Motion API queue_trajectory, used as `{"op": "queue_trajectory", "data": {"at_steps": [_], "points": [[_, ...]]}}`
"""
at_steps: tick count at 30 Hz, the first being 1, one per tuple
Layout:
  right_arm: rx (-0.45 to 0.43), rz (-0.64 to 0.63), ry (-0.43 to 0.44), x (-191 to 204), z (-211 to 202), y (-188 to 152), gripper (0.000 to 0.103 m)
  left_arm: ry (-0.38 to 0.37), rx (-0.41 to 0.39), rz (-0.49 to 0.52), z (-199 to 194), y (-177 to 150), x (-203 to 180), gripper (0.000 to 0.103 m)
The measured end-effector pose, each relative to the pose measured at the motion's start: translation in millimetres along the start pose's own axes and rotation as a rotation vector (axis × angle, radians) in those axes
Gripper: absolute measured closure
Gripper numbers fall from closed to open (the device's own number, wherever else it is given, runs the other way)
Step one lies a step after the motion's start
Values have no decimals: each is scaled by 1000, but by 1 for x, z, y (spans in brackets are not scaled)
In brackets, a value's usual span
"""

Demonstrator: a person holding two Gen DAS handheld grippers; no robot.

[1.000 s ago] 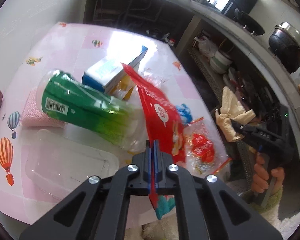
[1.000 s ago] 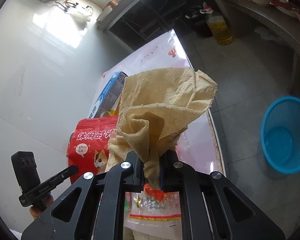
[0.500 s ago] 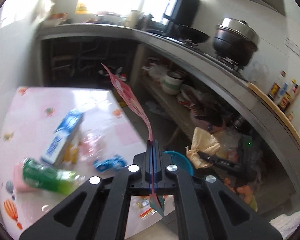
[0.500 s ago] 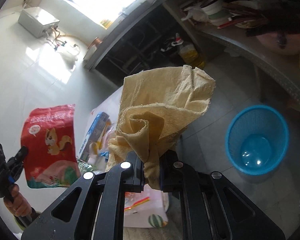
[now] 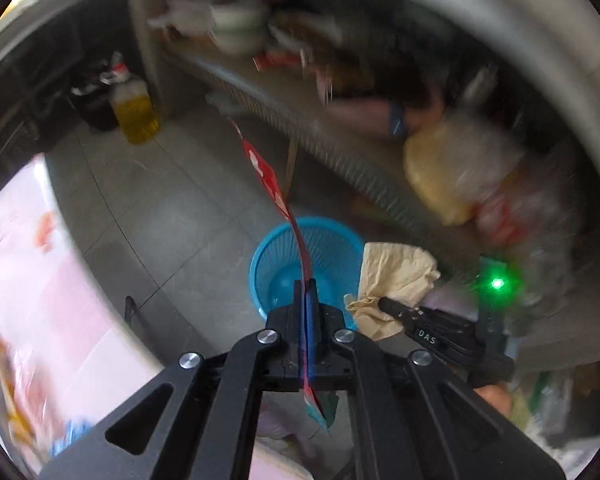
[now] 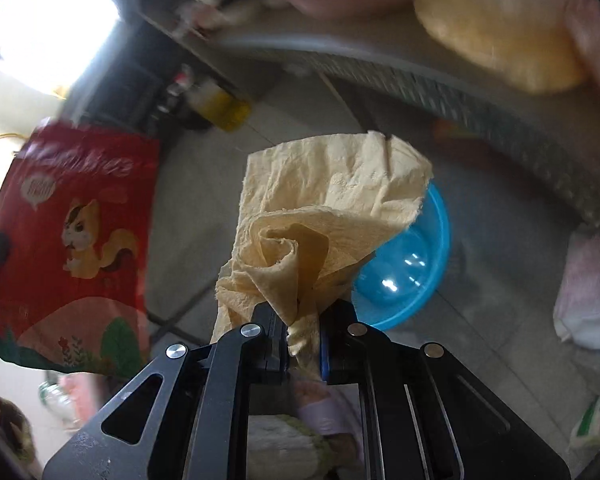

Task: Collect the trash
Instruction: 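Carry the paper towel and red bag to the blue wastebasket and release both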

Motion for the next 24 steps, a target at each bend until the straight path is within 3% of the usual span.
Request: {"op": "queue_trajectory", "data": {"at_steps": [8, 9, 11, 12, 13, 16, 24], "points": [[137, 20, -122, -37, 100, 16, 89, 100, 239, 106, 146, 26, -35, 102], [155, 26, -112, -39, 109, 18, 83, 116, 260, 117, 156, 23, -35, 100], [196, 38, -116, -48, 137, 25, 63, 145, 308, 128, 173, 23, -34, 80], [211, 50, -122, -53, 149, 26, 50, 165, 321, 116, 178, 23, -29, 75], [224, 62, -120, -57, 159, 30, 45, 179, 314, 98, 178, 25, -24, 72], [272, 111, -123, -69, 175, 30, 43, 170, 281, 65, 167, 30, -13, 70], [172, 163, -65, -81, 138, 42, 40, 163, 106, 32, 84, 35, 15, 61]]}}
Point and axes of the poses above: each gripper's, at about its wrist camera, not at the fingertips, and z roughly the way its jaws point, x to its left, y to its top, the point moved 1 cm from there along z, roughly the way its jaws point, and after that the axes turned 12 degrees about y, right-handed, at the moved point
